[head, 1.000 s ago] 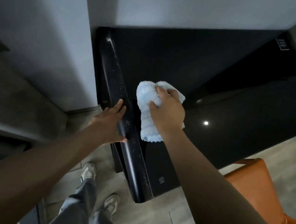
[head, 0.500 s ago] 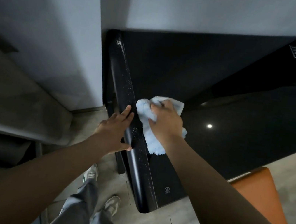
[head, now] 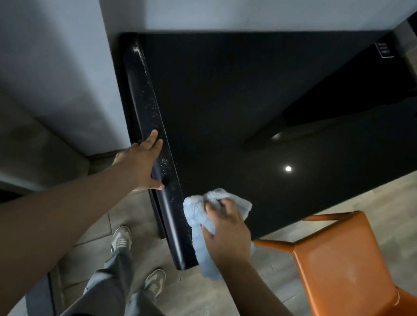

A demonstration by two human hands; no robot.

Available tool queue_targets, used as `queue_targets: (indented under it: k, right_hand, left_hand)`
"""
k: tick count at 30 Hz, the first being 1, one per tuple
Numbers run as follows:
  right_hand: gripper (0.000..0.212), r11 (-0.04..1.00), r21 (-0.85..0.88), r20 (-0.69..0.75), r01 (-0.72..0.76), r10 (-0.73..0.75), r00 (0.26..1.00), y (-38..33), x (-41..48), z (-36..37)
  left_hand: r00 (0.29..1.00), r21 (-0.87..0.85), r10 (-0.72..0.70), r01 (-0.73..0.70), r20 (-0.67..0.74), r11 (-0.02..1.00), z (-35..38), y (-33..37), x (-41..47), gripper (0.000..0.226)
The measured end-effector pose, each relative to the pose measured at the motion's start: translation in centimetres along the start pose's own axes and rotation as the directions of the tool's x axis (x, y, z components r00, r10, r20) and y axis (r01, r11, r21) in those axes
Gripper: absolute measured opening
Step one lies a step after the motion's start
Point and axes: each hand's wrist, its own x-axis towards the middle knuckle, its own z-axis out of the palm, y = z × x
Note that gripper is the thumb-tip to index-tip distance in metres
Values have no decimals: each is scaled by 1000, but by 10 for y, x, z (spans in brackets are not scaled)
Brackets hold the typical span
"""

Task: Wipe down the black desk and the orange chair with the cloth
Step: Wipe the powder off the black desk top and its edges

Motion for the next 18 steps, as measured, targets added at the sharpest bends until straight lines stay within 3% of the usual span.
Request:
queue_targets:
  k: [6, 11, 18]
  right_hand:
    - [55, 1000, -15, 21, -13, 13, 1000, 23, -50, 7]
    - [53, 999, 24, 50, -37, 36, 998, 41, -78, 7]
    - [52, 996, 56, -35, -74, 76, 997, 53, -88, -20]
  left_hand:
    - [997, 19, -76, 76, 28, 997, -7, 14, -2, 116]
    - [997, -117, -69, 66, -27, 991, -1, 30, -13, 103]
    - [996, -245, -56, 39, -63, 969, 28, 49, -71, 89]
